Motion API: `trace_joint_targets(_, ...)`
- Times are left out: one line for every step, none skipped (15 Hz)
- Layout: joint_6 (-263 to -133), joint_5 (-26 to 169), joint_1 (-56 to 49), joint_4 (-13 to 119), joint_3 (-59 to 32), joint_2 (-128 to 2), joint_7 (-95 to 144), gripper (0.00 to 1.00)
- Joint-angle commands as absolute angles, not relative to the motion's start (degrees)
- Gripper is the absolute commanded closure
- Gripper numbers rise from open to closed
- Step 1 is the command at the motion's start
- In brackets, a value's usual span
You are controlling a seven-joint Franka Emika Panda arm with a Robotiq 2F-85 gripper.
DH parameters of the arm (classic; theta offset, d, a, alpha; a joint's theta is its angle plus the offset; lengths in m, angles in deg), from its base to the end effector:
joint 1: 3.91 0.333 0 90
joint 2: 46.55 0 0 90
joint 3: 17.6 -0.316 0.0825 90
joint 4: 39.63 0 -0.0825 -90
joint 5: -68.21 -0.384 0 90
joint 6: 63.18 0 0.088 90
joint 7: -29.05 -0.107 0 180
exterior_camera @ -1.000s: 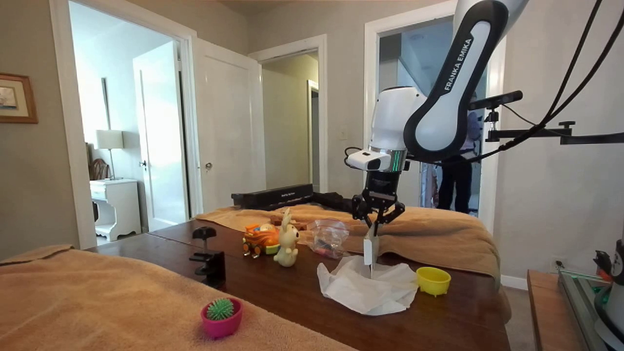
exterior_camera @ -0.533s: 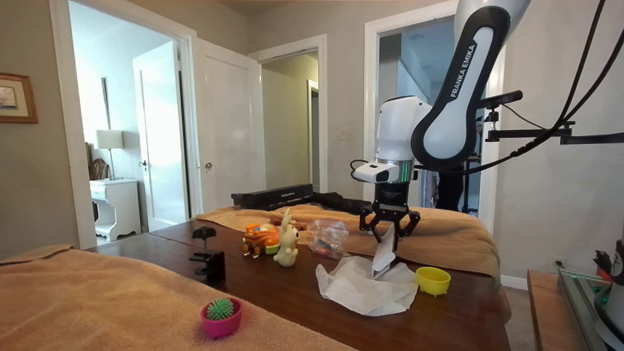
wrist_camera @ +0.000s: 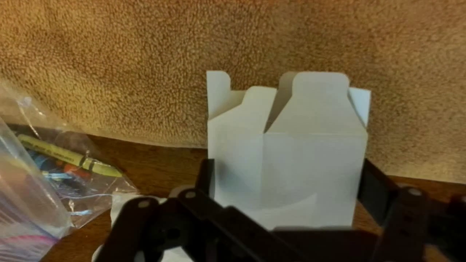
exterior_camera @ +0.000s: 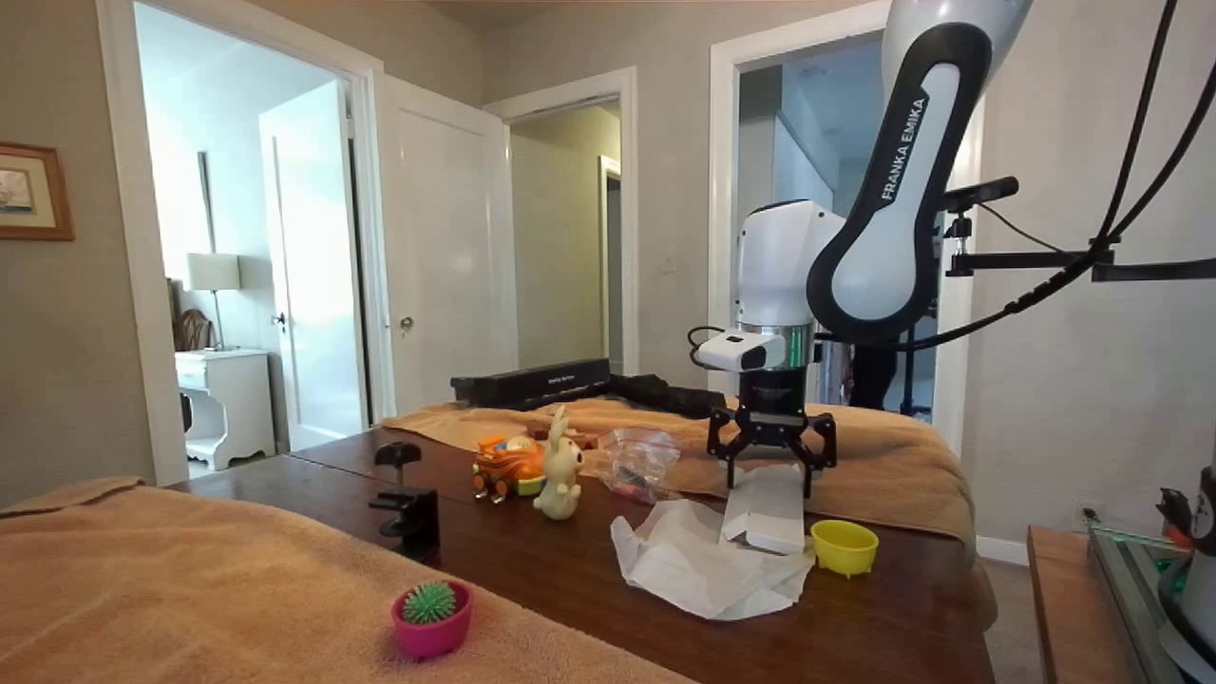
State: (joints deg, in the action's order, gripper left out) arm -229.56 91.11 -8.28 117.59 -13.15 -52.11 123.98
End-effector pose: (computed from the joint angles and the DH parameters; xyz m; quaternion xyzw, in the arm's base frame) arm 0.3940 -0.0383 0.1944 0.5848 0.8087 -0.0258 0.0586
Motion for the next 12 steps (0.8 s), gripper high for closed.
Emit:
trace_joint_targets(-228.9, 91.4, -8.4, 117.5, -13.4, -52.2, 123.6, 0.00)
trace_joint_targets(-228.9, 91.3, -8.4, 117.5, -13.4, -52.2, 123.7, 0.00)
trace_joint_targets(-228.9, 91.3, -8.4, 117.5, -13.4, -52.3, 123.7, 0.00)
trace_joint_targets(-229.0, 91.3, -8.5, 117.5, -13.4, -52.3, 123.8, 0.00)
trace_joint_targets(-229.0, 91.2, -8.5, 117.5, -13.4, -52.3, 123.9, 0.13)
trace_joint_targets(-229.0, 91.3, -8.5, 117.5, -13.4, -52.4, 123.8, 0.28)
trace_joint_targets(-229.0, 91.3, -8.5, 117.5, -13.4, -52.4, 123.9, 0.34)
trace_joint_targets(-229.0, 91.4, -8.5, 117.5, -13.4, -52.4, 123.9, 0.41)
trace_joint_targets(-229.1, 91.4, -8.5, 117.5, -13.4, -52.4, 123.9, 0.49)
trace_joint_targets(-229.1, 91.3, -8.5, 117.6, -13.4, -52.2, 123.9, 0.55)
trace_joint_targets(-229.2, 91.4, -8.5, 117.5, -13.4, -52.1, 124.0, 0.61)
trace_joint_targets(-229.2, 91.3, -8.5, 117.4, -13.5, -52.0, 124.0, 0.67)
